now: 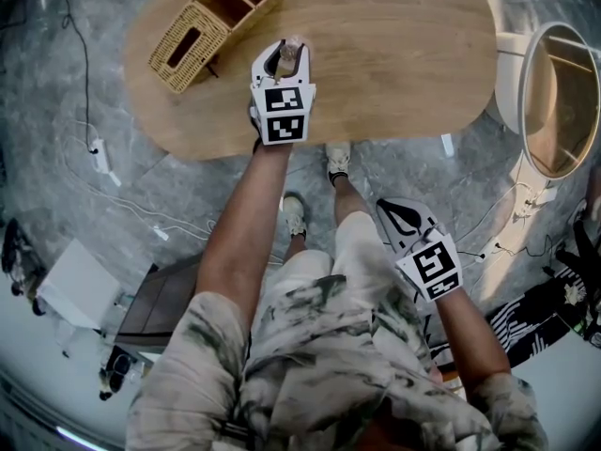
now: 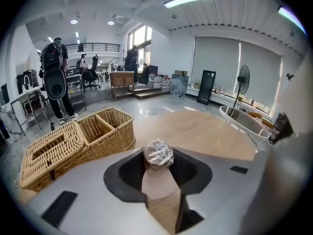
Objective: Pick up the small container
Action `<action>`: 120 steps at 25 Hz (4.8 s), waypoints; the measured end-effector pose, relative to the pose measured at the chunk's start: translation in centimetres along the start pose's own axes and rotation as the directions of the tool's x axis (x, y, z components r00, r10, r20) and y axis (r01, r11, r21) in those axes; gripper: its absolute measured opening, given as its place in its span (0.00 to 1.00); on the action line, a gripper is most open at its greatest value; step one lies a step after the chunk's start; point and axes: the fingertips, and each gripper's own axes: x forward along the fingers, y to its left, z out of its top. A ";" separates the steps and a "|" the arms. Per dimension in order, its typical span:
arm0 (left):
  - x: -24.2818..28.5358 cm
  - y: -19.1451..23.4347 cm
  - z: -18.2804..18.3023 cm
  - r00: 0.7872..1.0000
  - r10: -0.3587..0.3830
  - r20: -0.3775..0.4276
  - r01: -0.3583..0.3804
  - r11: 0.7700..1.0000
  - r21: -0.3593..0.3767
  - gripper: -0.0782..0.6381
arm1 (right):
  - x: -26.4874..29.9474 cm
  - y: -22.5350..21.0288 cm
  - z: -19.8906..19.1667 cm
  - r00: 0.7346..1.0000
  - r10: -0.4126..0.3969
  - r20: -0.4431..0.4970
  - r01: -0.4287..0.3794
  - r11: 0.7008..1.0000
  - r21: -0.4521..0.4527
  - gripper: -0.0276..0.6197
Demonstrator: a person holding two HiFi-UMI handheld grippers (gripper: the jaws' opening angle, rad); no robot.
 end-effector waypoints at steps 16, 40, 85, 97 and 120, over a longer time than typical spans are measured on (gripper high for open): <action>-5.0 0.9 4.3 0.998 -0.031 0.045 0.031 0.999 0.010 0.32 | -0.1 2.2 2.0 0.999 -0.007 0.043 0.008 1.000 -0.019 0.08; -16.2 0.1 10.0 0.989 -0.136 0.053 0.133 0.989 0.057 0.32 | -1.5 6.6 3.8 0.993 -0.009 0.118 0.016 0.998 -0.060 0.08; -37.7 -0.8 16.6 0.982 -0.172 0.073 0.167 0.983 0.074 0.31 | -9.8 15.2 7.6 0.979 0.009 0.203 0.037 0.975 -0.221 0.08; -38.3 -2.0 17.0 0.982 -0.178 0.068 0.172 0.981 0.084 0.31 | -10.8 15.1 7.9 0.973 0.005 0.232 0.050 0.972 -0.232 0.08; -36.7 -3.1 17.4 0.985 -0.165 0.055 0.161 0.984 0.073 0.31 | -11.6 13.2 8.3 0.973 0.022 0.230 0.038 0.967 -0.253 0.07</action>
